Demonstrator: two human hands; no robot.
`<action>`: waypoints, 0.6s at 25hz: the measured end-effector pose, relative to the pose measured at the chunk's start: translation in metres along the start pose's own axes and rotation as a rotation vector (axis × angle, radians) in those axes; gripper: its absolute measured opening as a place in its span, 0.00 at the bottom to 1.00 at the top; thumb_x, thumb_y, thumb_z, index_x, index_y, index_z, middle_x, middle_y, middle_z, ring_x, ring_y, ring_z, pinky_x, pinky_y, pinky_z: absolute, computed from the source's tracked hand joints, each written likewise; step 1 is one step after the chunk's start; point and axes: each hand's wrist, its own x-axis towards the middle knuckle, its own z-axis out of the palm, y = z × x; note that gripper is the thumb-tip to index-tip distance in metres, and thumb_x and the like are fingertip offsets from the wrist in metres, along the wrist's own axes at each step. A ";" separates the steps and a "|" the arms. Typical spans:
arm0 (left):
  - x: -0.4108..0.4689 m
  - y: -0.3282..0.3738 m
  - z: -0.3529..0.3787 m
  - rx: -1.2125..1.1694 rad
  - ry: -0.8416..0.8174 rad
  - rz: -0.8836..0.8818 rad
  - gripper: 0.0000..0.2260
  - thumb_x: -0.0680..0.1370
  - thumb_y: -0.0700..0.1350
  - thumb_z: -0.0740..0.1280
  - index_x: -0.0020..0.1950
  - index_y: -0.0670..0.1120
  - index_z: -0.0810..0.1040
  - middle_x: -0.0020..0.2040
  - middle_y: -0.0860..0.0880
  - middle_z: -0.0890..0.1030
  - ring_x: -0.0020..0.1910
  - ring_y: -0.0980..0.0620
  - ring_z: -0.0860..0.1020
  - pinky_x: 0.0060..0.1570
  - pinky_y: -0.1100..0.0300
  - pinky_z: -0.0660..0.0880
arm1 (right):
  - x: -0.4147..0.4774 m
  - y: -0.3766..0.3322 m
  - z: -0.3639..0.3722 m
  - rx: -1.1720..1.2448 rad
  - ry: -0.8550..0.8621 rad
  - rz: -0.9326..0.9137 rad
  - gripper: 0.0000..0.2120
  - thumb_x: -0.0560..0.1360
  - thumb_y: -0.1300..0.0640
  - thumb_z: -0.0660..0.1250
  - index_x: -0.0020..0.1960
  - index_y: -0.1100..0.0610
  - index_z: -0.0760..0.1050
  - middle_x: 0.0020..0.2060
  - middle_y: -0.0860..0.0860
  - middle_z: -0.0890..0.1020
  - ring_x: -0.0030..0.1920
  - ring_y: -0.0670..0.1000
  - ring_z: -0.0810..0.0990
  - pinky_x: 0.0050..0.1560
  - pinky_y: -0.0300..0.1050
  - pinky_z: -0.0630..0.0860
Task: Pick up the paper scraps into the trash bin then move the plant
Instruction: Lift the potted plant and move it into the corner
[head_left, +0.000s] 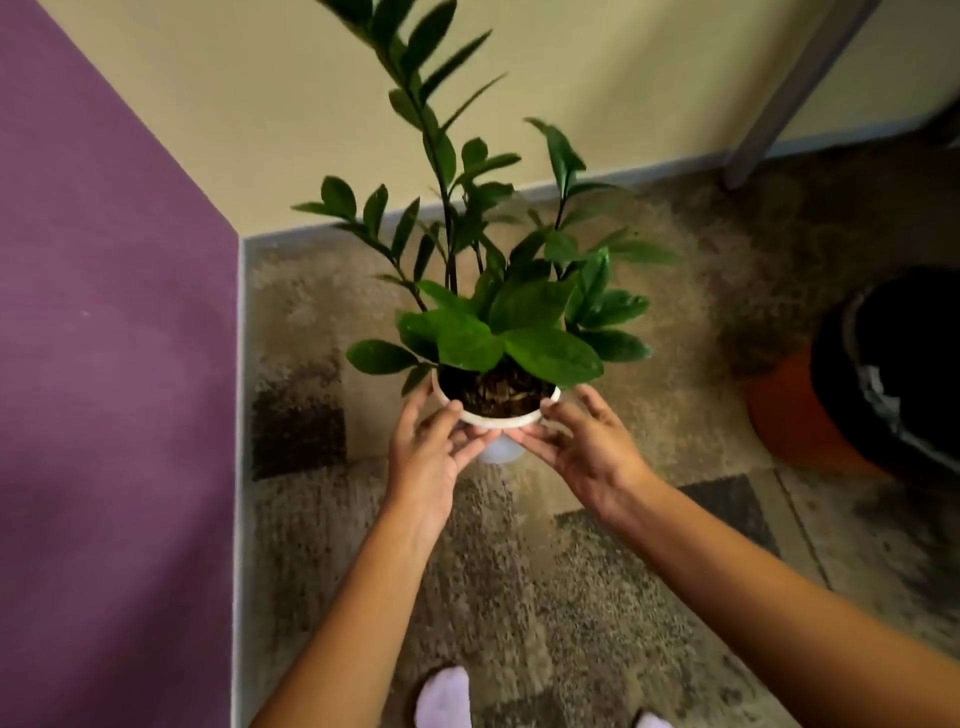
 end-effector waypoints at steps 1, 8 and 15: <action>-0.002 0.019 -0.001 -0.014 0.008 0.001 0.20 0.79 0.36 0.63 0.69 0.50 0.70 0.54 0.44 0.81 0.46 0.47 0.83 0.39 0.58 0.80 | -0.003 -0.004 0.019 -0.006 0.004 0.005 0.23 0.75 0.72 0.63 0.67 0.59 0.69 0.44 0.59 0.83 0.39 0.57 0.81 0.47 0.58 0.82; 0.006 0.142 -0.001 -0.077 0.072 0.012 0.17 0.78 0.34 0.63 0.65 0.46 0.70 0.52 0.42 0.78 0.45 0.44 0.79 0.37 0.56 0.81 | -0.005 -0.031 0.147 -0.068 0.019 0.053 0.24 0.75 0.73 0.61 0.69 0.59 0.67 0.51 0.63 0.79 0.46 0.62 0.79 0.42 0.54 0.83; 0.071 0.220 -0.005 -0.118 0.142 0.047 0.22 0.78 0.33 0.63 0.70 0.45 0.66 0.59 0.38 0.75 0.45 0.42 0.79 0.37 0.54 0.82 | 0.053 -0.053 0.239 -0.140 -0.052 0.098 0.23 0.75 0.73 0.61 0.68 0.58 0.67 0.52 0.64 0.78 0.49 0.64 0.78 0.45 0.57 0.82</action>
